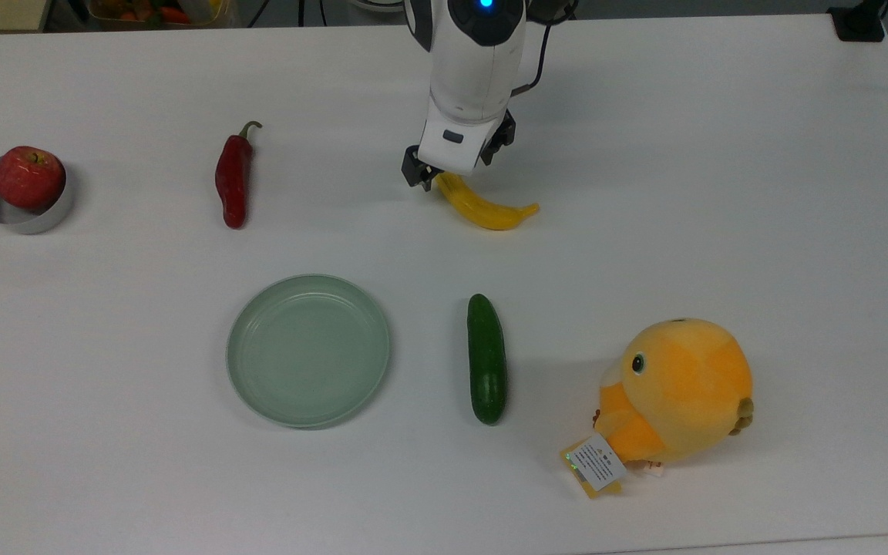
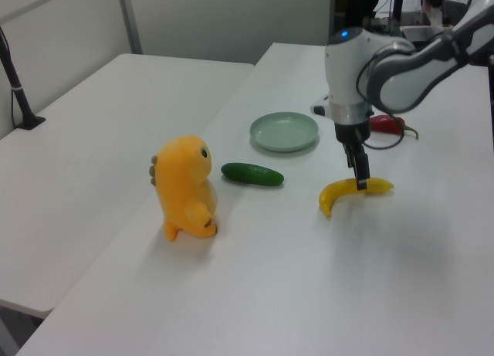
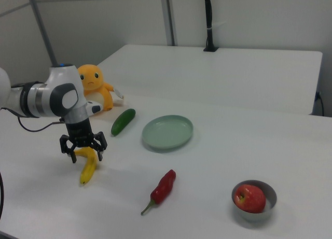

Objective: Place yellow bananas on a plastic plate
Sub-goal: 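Lower the gripper and close it on the yellow banana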

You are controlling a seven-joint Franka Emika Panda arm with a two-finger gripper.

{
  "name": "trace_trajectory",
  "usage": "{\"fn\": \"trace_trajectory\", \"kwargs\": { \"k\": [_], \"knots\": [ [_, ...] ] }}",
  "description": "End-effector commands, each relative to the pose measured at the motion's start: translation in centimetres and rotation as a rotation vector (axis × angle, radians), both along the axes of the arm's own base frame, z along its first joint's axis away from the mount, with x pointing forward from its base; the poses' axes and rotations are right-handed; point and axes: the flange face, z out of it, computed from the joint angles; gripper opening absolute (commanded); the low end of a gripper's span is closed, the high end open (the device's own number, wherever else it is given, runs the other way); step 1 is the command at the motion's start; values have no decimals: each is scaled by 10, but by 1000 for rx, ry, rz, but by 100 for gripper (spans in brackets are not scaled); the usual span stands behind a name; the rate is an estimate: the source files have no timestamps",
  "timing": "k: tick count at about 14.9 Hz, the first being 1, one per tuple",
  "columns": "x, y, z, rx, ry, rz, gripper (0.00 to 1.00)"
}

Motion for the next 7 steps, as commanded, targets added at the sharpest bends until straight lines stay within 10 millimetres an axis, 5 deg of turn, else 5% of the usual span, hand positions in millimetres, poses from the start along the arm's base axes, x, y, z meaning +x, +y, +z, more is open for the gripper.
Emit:
{"fn": "trace_trajectory", "kwargs": {
  "k": [1,3,7],
  "knots": [
    [-4,-2,-18,-18,-35,47,100],
    [-3,-3,-24,-27,-31,53,100],
    [-4,-2,-27,-29,-27,56,81]
  ]
}}
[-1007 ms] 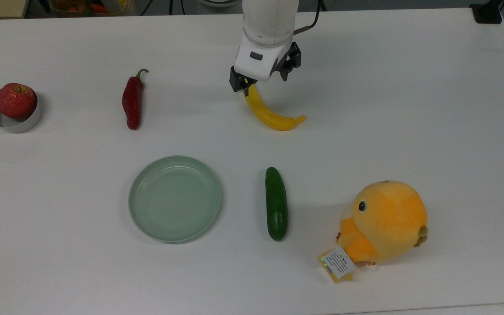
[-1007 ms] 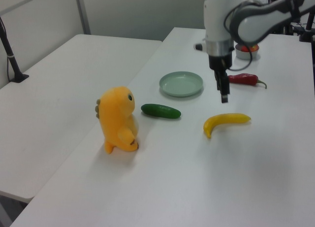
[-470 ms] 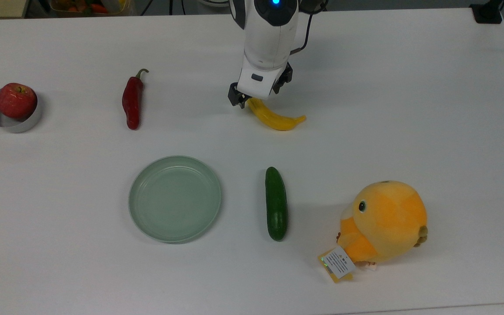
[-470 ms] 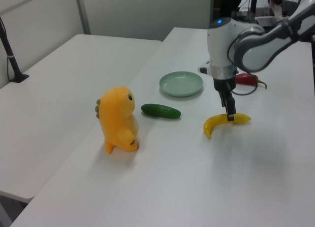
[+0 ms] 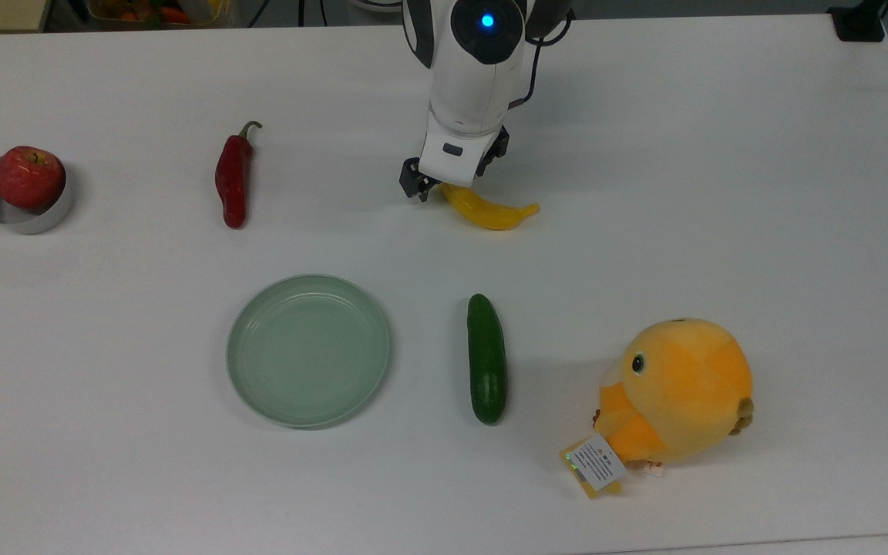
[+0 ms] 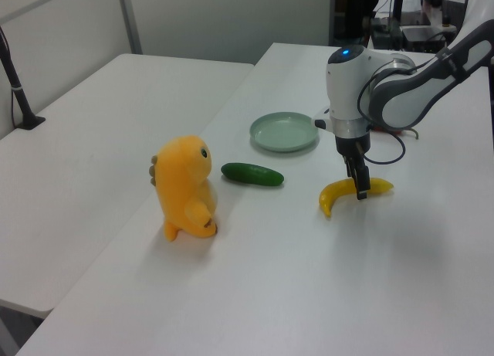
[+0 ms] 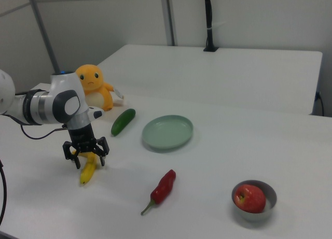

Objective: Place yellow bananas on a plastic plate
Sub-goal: 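Lower the gripper and close it on the yellow banana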

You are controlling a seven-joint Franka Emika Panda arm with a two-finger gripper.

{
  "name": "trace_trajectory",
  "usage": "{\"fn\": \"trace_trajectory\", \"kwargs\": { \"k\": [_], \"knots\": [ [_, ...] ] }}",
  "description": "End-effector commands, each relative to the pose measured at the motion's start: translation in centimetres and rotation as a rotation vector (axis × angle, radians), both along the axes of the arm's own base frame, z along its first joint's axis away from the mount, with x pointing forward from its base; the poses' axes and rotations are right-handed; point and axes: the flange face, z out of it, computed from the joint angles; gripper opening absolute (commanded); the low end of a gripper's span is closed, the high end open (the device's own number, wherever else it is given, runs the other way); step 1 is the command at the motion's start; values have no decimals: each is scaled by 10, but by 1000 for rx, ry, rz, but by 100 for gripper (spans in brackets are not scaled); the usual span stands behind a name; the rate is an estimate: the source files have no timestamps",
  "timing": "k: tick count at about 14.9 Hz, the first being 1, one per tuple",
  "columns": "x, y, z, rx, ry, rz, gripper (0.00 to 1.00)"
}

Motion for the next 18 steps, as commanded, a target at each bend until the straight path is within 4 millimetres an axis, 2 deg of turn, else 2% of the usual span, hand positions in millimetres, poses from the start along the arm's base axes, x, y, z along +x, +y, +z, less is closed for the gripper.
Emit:
{"fn": "trace_trajectory", "kwargs": {
  "k": [1,2,5,6,7,14,18],
  "knots": [
    [-2,0,-3,-4,-15,19,75],
    [-3,0,-3,-4,-14,16,65],
    [-3,-1,-1,-7,-10,9,16],
    [-3,-1,0,-6,-10,8,3],
    [-3,-1,3,-4,-12,5,0],
    [-1,-4,31,11,-42,-24,0],
    [25,-21,70,41,-123,-71,0]
  ]
}}
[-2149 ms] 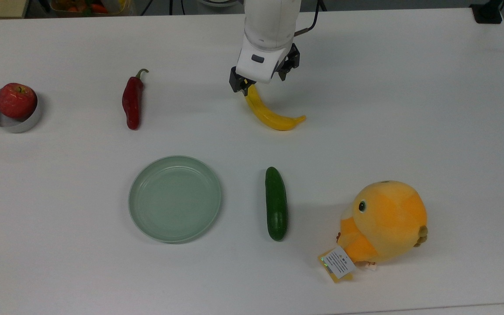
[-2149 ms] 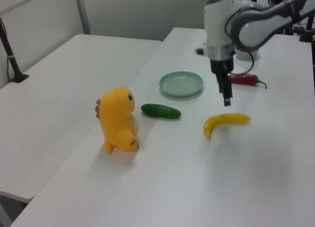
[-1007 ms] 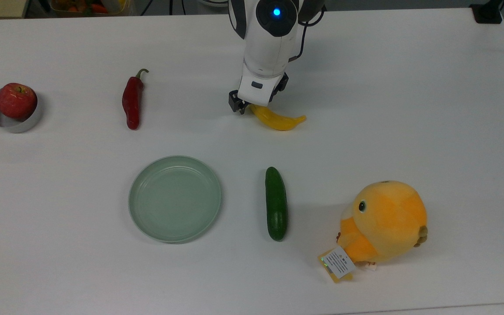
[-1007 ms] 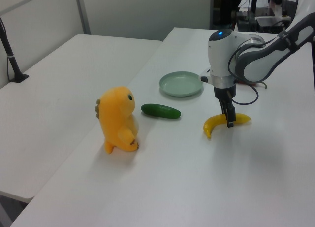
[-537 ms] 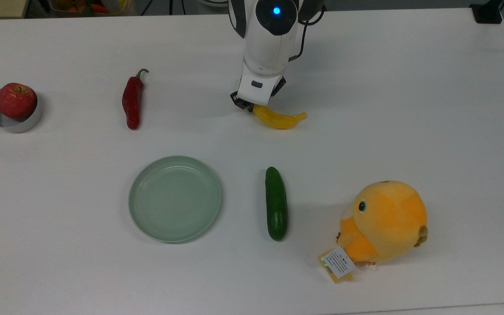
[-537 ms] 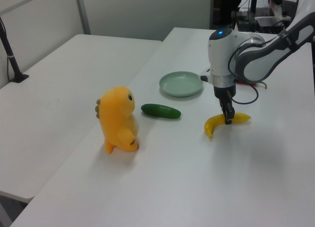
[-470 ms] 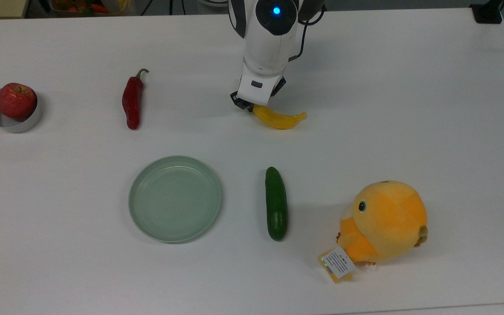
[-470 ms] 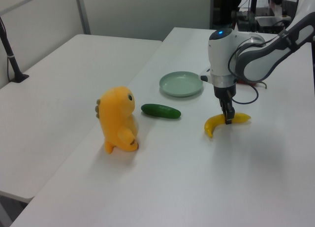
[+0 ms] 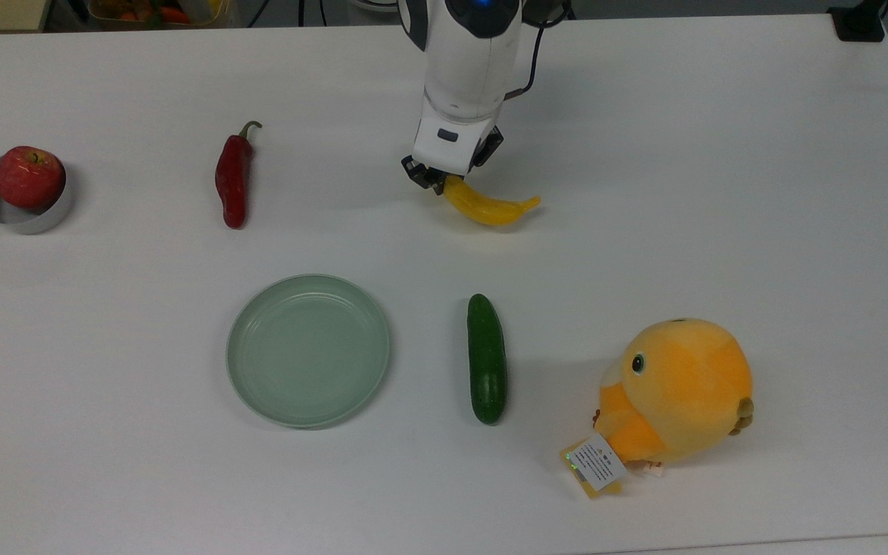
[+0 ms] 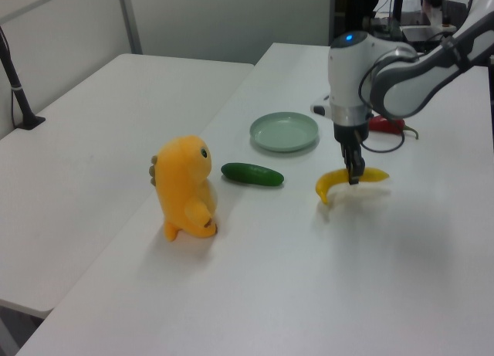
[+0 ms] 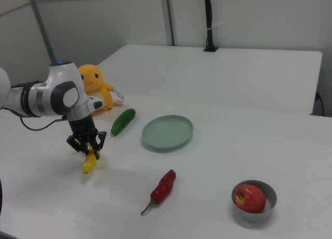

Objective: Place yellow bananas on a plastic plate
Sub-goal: 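Lift the banana and carry it over the pale green plate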

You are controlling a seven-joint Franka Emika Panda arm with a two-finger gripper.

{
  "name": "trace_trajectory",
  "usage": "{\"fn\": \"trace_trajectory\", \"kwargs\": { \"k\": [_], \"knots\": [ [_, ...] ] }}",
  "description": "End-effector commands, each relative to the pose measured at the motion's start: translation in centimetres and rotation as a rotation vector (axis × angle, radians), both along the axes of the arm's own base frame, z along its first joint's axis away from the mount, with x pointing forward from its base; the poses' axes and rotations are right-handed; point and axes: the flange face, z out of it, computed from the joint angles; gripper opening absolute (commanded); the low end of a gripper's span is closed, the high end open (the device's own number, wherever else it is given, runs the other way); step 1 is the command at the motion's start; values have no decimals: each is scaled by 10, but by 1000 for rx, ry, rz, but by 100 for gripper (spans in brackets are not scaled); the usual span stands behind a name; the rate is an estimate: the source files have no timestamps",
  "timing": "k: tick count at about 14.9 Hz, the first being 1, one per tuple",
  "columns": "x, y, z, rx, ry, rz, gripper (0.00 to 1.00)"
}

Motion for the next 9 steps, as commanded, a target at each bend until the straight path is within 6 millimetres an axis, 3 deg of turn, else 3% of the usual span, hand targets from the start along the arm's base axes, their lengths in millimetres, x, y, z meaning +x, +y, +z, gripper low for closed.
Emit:
{"fn": "trace_trajectory", "kwargs": {
  "k": [1,6,9],
  "knots": [
    [25,-23,47,33,-88,-65,0],
    [68,-81,94,50,-217,-123,0],
    [87,-116,93,49,-318,-69,0]
  ]
}}
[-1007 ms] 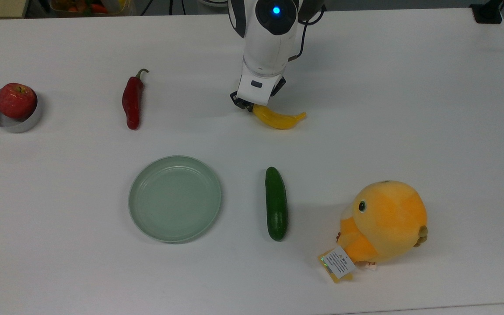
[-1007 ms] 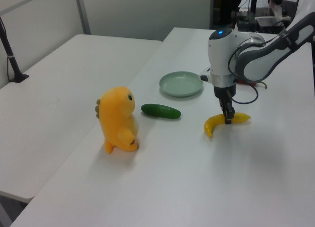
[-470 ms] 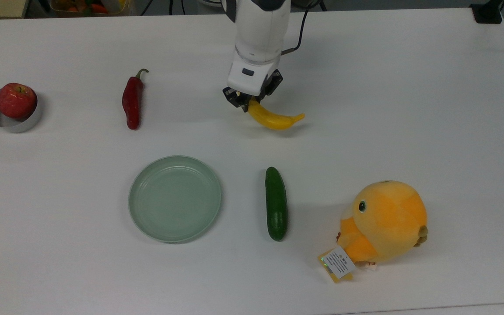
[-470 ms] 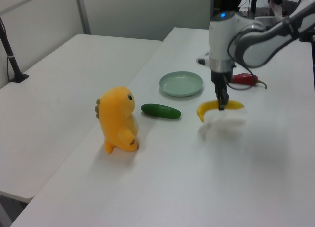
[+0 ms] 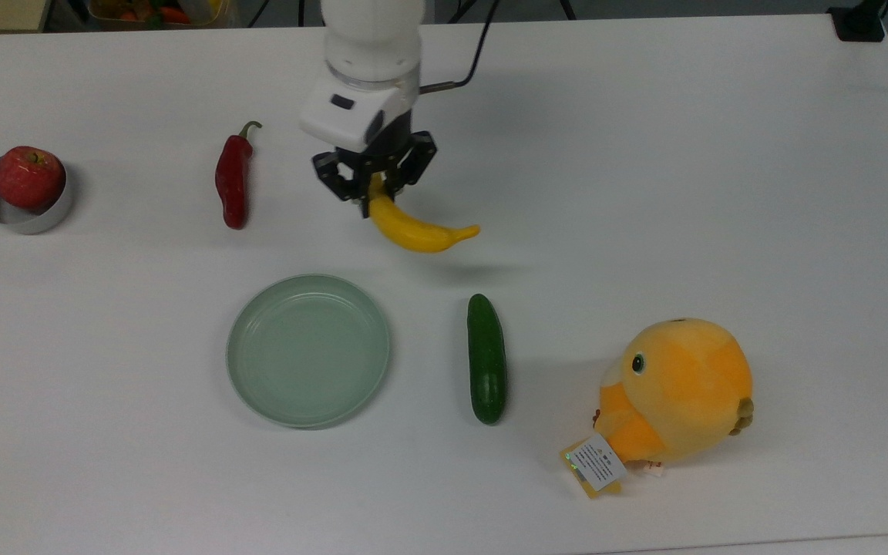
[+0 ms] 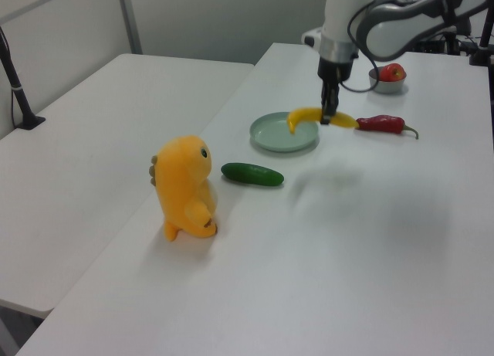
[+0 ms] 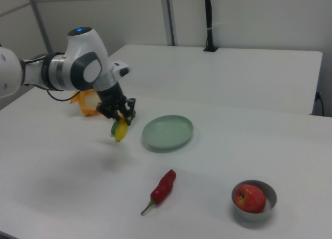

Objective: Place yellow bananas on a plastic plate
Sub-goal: 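Lift the banana and carry it over the pale green plate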

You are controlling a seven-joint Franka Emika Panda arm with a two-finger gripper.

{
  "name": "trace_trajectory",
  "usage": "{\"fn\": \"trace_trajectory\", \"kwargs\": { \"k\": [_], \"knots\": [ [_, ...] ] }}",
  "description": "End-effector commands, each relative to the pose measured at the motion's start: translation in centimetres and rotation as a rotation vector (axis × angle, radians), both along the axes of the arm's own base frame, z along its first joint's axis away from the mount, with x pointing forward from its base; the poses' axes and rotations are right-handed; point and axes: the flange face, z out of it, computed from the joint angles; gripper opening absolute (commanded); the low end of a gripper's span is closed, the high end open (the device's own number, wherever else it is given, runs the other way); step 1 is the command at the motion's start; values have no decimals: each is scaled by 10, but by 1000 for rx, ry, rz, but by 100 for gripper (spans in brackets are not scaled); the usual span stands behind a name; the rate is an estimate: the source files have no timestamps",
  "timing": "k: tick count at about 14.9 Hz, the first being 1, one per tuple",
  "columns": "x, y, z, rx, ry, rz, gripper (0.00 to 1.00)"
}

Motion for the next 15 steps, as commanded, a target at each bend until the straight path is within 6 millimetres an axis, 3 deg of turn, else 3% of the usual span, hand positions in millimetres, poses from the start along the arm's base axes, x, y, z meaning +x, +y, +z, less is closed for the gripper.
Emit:
{"fn": "trace_trajectory", "kwargs": {
  "k": [1,7,11,15],
  "knots": [
    [28,-42,-11,-11,-122,44,0],
    [82,-112,-34,-83,-270,61,3],
    [97,-117,-54,-87,-309,59,3],
    [107,-109,-74,-85,-308,70,3]
  ]
}}
